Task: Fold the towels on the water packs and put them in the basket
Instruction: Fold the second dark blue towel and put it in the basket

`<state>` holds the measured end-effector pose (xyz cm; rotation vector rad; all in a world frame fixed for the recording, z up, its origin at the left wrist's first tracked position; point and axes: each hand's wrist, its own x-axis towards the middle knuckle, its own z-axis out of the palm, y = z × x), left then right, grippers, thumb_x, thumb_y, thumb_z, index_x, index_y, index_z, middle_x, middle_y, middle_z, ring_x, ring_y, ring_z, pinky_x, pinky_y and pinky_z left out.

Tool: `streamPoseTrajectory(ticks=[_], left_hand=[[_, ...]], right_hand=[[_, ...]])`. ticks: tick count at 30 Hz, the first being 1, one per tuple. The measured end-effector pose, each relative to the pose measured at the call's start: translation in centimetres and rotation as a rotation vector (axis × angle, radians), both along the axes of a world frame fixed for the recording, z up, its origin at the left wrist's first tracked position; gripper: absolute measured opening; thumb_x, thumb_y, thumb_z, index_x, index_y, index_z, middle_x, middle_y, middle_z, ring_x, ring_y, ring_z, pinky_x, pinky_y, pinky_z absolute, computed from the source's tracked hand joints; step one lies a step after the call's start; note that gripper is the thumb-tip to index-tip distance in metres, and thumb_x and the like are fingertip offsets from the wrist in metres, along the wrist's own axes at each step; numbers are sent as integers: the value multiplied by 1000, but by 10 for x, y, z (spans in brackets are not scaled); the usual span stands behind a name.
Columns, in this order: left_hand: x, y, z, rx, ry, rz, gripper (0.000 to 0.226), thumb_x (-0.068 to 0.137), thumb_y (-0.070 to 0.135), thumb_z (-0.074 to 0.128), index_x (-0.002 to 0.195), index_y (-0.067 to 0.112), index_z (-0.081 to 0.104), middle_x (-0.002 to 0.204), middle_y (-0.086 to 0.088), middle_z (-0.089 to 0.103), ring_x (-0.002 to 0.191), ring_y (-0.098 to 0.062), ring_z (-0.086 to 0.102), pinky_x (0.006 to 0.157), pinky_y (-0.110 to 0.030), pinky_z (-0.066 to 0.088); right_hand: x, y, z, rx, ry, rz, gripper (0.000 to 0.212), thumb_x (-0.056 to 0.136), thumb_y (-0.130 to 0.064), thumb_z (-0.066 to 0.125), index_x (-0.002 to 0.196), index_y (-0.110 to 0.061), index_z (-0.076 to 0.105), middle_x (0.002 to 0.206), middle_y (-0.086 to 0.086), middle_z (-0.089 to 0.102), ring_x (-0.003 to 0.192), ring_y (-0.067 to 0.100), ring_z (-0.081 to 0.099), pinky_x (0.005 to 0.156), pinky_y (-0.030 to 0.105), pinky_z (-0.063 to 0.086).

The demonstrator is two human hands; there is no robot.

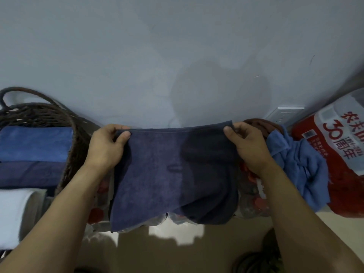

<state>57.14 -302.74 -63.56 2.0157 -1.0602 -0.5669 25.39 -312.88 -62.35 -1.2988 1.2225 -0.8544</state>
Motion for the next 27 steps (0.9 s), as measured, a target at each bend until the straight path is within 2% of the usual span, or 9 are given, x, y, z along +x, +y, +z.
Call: streamPoseTrajectory(ticks=[3,7,12,14,16,18,21,23,27], left_hand=[[2,3,-8,41,-33,58,18,95,20,61,101,7,72,89,0,68,78,-7,61,67,-16,41],[5,2,-14,20,-47,109,16,94,26,63,93,13,71,77,9,64,66,12,52,56,-4,35],[1,-1,-14,-15,-118,130,18,93,30,65,92,14,73,77,8,65,75,-7,61,70,-18,42],[2,-2,-15,-8,-176,128,23,92,34,65,78,17,71,69,11,62,68,-8,59,66,-12,38],[4,-6,-14,13,-213,134,36,91,39,64,61,21,59,57,13,56,56,-1,52,53,-9,33],[5,-10,-13,32,-248,143,42,92,42,62,58,20,54,53,11,53,52,-4,48,58,-22,36],[1,-14,-13,61,-306,154,46,95,45,55,63,12,55,58,-6,56,62,-27,53,63,-29,35],[-5,-14,-12,144,-334,129,42,96,45,51,76,9,59,78,-20,66,80,-38,61,66,-33,38],[-13,-3,0,250,-239,88,48,93,39,60,123,3,51,119,-24,59,112,-40,54,89,-43,45]], right_hand=[[-1,1,-2,120,-105,11,11,92,-18,65,91,-8,68,94,11,74,86,21,70,76,31,59],[4,-1,-9,54,-33,-18,11,92,-20,67,93,-10,71,88,7,76,80,17,71,72,28,59],[11,-8,-25,-5,98,-176,21,89,-23,71,90,-2,69,83,12,72,73,18,66,73,37,57],[13,-11,-30,-47,203,-200,23,87,-26,74,83,-5,66,84,15,71,76,22,66,73,37,57],[16,-12,-35,-103,320,-211,26,86,-31,74,72,-16,59,76,7,67,69,17,62,64,30,52],[20,-13,-37,-145,431,-221,35,86,-36,73,64,-21,50,66,-4,59,60,7,54,54,20,41],[24,-14,-39,-151,522,-245,42,88,-39,69,60,-19,45,62,-6,52,57,7,49,54,24,35],[27,-14,-38,-125,561,-226,42,91,-40,64,63,-12,48,66,1,55,65,20,55,60,26,37],[24,-3,-26,-26,570,-215,37,93,-41,61,99,-5,57,104,14,63,101,30,59,85,31,45]])
